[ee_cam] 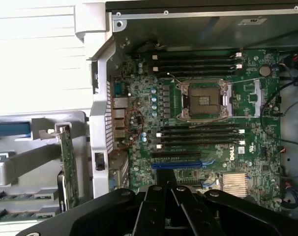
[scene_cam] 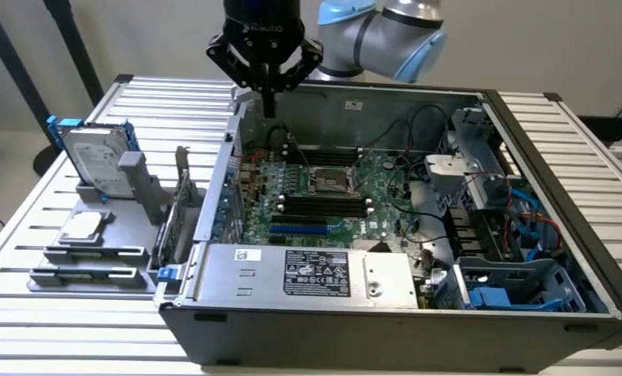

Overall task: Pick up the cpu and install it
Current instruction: 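Reach for the cpu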

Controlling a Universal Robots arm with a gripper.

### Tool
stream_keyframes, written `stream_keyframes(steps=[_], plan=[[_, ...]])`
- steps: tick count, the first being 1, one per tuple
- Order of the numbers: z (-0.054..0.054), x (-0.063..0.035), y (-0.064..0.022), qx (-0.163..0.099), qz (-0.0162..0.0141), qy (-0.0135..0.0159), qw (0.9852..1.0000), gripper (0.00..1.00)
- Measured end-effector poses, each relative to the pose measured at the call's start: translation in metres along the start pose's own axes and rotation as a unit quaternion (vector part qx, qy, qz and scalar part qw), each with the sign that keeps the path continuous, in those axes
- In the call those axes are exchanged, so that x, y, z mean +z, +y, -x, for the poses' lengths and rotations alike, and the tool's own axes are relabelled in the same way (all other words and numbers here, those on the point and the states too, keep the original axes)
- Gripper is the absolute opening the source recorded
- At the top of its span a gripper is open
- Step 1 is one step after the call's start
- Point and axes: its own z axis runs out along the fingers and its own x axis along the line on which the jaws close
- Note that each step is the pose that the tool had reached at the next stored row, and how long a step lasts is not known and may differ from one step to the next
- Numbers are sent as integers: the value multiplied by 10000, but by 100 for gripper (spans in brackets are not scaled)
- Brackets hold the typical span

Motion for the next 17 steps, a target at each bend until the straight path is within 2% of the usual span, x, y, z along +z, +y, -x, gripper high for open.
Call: stream_keyframes(steps=[11,15,17], plan=[[-504,63,-1,1,-1,21,10000,11],[-686,83,17,1,-1,24,10000,11],[-784,112,52,1,-1,24,10000,11]])
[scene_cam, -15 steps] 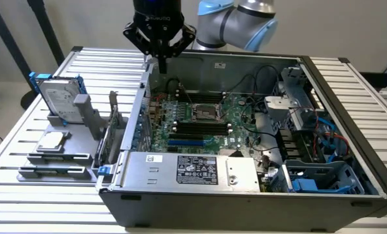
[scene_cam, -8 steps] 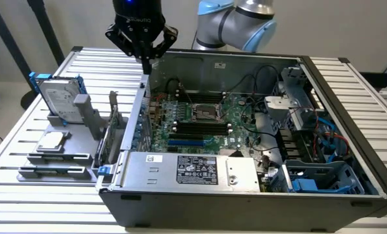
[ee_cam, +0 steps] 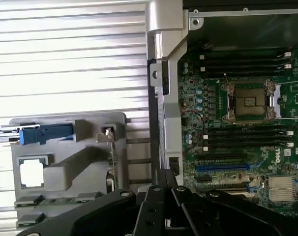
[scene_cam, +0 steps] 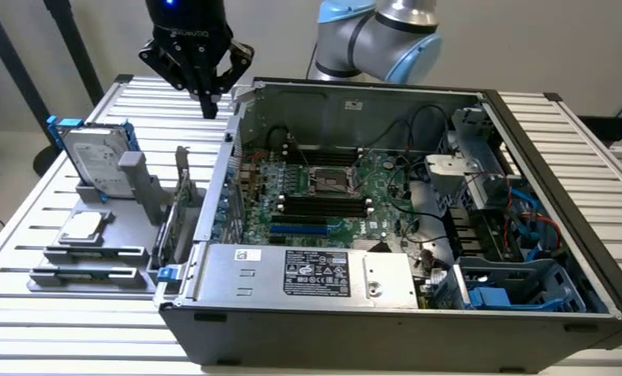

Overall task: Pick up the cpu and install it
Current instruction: 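Reach for the cpu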

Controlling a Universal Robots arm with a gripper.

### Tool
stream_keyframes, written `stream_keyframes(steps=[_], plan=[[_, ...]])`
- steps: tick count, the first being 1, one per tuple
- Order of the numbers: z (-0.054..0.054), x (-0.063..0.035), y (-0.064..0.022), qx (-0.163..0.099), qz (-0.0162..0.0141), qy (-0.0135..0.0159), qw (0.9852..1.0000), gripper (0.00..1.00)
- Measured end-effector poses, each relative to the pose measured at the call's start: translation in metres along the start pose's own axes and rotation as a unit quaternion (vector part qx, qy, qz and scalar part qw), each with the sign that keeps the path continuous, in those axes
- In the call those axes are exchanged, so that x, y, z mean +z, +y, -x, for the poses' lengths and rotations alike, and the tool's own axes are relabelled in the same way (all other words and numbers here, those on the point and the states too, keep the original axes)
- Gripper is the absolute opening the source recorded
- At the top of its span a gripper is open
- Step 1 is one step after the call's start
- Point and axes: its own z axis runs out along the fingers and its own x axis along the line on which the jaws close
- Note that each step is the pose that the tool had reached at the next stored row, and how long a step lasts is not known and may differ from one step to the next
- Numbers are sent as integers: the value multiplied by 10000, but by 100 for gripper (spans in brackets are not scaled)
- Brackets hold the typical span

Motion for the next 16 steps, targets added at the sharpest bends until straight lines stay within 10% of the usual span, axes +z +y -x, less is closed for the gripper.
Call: stream_keyframes(steps=[16], plan=[[-735,138,66,1,-8,27,10000,11]])
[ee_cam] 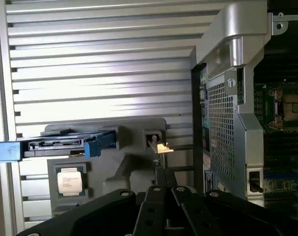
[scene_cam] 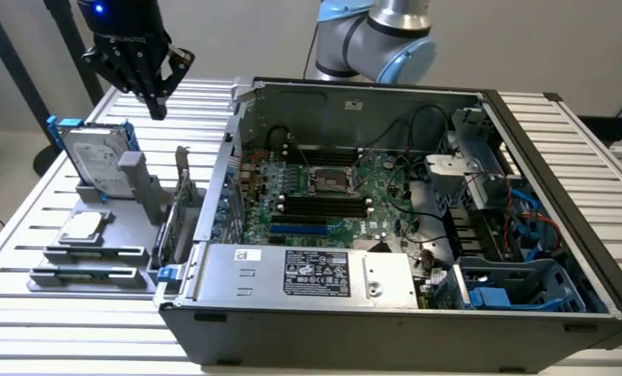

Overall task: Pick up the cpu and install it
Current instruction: 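Reach for the cpu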

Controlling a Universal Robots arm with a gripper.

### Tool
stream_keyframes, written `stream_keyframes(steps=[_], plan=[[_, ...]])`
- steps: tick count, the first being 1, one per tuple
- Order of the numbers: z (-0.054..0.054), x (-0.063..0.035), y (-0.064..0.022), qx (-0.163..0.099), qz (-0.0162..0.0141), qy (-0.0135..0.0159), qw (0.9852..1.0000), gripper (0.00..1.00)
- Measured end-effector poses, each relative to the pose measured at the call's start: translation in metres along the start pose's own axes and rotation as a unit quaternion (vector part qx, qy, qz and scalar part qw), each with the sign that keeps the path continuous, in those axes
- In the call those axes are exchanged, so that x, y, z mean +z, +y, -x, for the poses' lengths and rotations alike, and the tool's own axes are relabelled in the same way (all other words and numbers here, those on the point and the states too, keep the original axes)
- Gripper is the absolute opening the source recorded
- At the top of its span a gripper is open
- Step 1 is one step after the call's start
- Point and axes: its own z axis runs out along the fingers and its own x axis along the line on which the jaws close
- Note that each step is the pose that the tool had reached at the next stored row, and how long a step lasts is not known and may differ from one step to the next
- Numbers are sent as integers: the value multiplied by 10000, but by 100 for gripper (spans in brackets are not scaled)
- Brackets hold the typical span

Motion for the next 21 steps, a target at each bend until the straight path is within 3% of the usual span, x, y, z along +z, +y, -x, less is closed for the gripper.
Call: stream_keyframes(steps=[21], plan=[[-955,179,-65,2,-41,35,10000,11]])
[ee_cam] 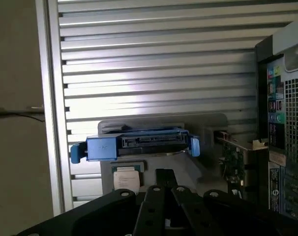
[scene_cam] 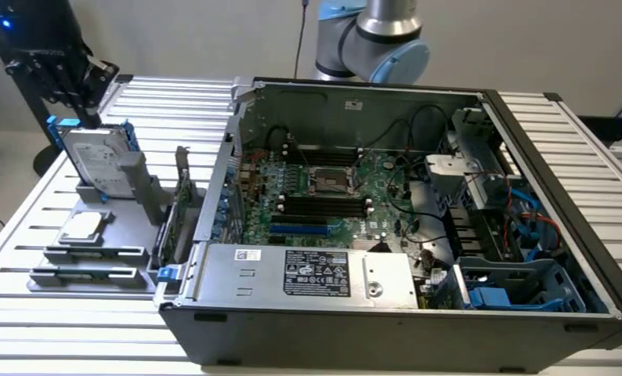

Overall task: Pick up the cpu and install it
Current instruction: 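Reach for the cpu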

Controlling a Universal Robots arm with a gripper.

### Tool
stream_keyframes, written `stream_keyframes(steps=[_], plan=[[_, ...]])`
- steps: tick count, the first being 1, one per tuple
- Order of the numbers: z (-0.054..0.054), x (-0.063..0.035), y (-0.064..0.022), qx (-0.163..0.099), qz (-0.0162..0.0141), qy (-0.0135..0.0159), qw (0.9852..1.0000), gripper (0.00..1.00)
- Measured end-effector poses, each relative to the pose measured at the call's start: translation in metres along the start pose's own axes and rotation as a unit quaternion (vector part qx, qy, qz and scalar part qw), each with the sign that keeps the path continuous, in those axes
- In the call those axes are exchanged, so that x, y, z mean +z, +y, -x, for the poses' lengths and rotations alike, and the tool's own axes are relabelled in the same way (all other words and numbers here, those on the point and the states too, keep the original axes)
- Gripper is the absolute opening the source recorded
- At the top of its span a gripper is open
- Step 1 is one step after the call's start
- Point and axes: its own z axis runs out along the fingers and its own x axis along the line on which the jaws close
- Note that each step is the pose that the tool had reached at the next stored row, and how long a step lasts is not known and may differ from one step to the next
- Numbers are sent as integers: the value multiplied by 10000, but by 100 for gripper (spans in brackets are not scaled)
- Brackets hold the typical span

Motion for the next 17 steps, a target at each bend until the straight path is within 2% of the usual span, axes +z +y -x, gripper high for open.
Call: stream_keyframes(steps=[10,14,17], plan=[[-437,83,-34,-6,-40,10,10000,11],[-469,101,-52,-34,-47,53,10000,11],[-482,101,-59,-98,-55,57,9999,11]])
